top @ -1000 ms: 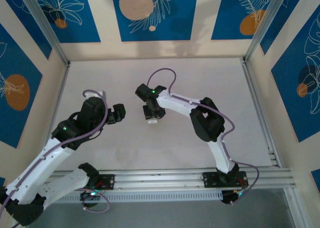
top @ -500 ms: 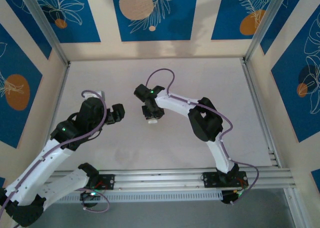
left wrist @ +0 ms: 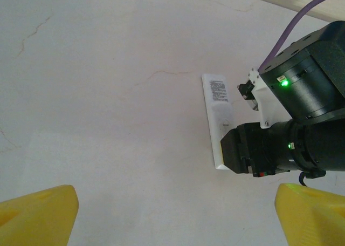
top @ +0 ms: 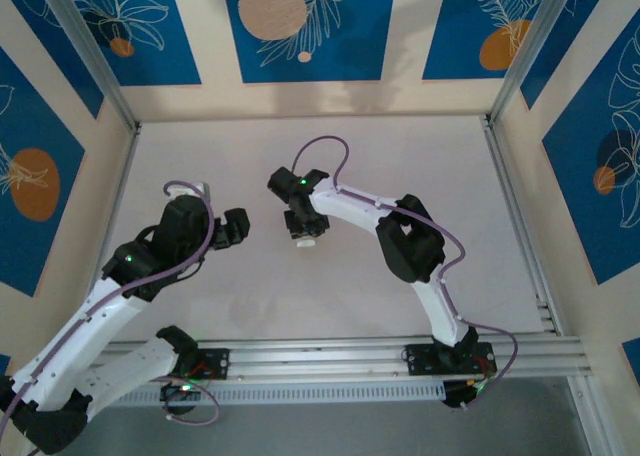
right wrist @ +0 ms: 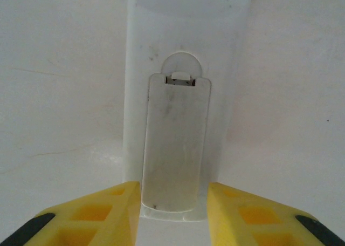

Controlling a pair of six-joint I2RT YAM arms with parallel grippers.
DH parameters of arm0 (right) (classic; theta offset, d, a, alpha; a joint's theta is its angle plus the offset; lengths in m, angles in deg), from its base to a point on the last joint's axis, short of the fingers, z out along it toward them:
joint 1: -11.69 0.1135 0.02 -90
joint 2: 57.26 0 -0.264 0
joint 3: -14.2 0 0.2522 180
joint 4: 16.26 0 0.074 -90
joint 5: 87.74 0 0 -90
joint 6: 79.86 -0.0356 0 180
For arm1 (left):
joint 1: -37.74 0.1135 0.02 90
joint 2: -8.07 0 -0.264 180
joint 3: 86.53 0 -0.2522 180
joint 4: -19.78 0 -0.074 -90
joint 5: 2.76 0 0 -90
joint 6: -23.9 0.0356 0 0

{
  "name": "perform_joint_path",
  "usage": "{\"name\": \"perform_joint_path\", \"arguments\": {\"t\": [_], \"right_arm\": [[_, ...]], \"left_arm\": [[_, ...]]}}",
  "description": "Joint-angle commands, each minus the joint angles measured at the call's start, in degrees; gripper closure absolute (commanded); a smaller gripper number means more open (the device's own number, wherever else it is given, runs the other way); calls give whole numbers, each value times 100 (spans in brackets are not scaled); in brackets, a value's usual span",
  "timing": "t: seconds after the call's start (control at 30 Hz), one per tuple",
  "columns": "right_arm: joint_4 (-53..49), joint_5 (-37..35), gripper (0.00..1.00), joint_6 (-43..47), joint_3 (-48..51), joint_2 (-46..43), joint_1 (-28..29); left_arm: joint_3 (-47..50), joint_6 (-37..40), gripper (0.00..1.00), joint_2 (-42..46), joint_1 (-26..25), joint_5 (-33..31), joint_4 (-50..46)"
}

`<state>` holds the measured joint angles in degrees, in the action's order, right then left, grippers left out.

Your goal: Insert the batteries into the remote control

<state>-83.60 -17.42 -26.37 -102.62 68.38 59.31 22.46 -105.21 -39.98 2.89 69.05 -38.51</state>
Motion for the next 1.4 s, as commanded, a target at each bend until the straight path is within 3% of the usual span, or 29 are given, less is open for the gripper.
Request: {"name": "perform_joint_path", "arguments": {"t": [0.0, 0.27, 0.6, 1.0, 1.2, 1.37], "right_arm": [[-170, -16, 64, -73, -149, 161, -7], [-187, 70, 65, -63, -164, 289, -33], [-263, -108, 76, -34, -285, -133, -34], [-276, -323, 75, -206, -244, -648, 47], [-258, -63, 75, -172, -80, -549, 44], [-363, 667, 76, -86, 239, -573, -19]], "left_arm": [[30, -62, 6, 77, 88, 53, 12], [35, -61, 6, 95, 109, 52, -1], [39, -57, 6, 94, 130, 77, 29], [56, -44, 6, 73, 166, 141, 68], [79, -72, 6, 68, 178, 171, 70], [108, -86, 6, 59, 189, 199, 90]]}}
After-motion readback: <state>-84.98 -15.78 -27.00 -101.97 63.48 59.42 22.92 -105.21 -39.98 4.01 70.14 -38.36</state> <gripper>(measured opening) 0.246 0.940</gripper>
